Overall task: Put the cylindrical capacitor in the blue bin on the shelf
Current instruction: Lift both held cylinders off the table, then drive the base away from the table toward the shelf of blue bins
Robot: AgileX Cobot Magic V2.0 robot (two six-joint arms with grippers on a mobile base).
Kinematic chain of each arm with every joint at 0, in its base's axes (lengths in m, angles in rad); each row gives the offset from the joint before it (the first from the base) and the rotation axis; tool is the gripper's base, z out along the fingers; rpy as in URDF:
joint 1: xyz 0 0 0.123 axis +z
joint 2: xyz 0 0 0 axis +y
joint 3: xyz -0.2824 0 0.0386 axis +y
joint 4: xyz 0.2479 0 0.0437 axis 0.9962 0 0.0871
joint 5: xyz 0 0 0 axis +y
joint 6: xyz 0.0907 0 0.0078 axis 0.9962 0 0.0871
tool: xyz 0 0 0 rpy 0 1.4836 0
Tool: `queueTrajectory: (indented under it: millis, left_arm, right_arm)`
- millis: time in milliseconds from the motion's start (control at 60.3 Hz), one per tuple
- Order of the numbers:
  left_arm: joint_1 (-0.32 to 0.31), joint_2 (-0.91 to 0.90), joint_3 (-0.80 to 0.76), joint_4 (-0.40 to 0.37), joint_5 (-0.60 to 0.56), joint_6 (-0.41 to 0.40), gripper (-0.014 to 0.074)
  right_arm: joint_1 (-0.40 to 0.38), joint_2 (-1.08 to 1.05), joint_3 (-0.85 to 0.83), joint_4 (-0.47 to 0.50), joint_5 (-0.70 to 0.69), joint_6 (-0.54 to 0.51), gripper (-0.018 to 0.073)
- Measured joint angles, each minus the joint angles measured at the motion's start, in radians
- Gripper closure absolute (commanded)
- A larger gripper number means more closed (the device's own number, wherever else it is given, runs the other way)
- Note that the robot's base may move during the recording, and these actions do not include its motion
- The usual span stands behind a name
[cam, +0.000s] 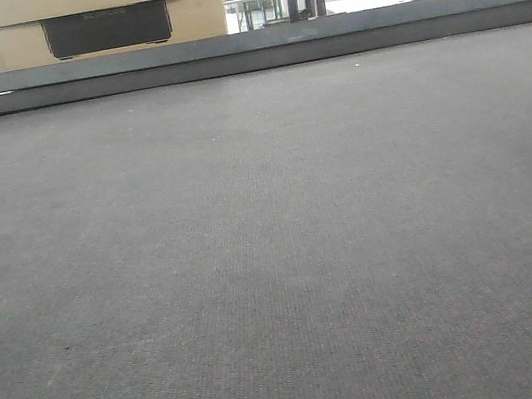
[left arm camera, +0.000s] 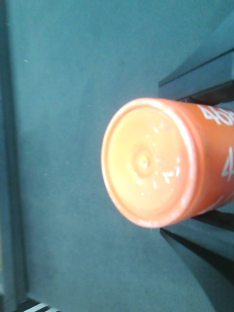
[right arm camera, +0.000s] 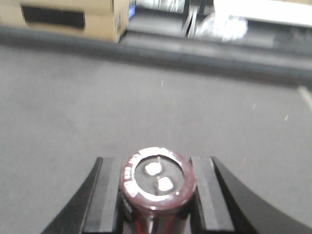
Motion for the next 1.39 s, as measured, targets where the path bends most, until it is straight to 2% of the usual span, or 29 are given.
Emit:
queueTrajectory:
  millis: [232,1393]
  left_arm:
    - [0.000,-0.010,0.000,0.000,0.033,0.000,0.0707]
    - [0.000,-0.010,0.000,0.010,0.029,0.000,0.0707]
  right_arm:
    - [0.000,-0.036,0.000,0.000,0.002,0.000,0.0721]
    - [0.000,-0.036,0.000,0.006,0.000,-0.002,0.0721]
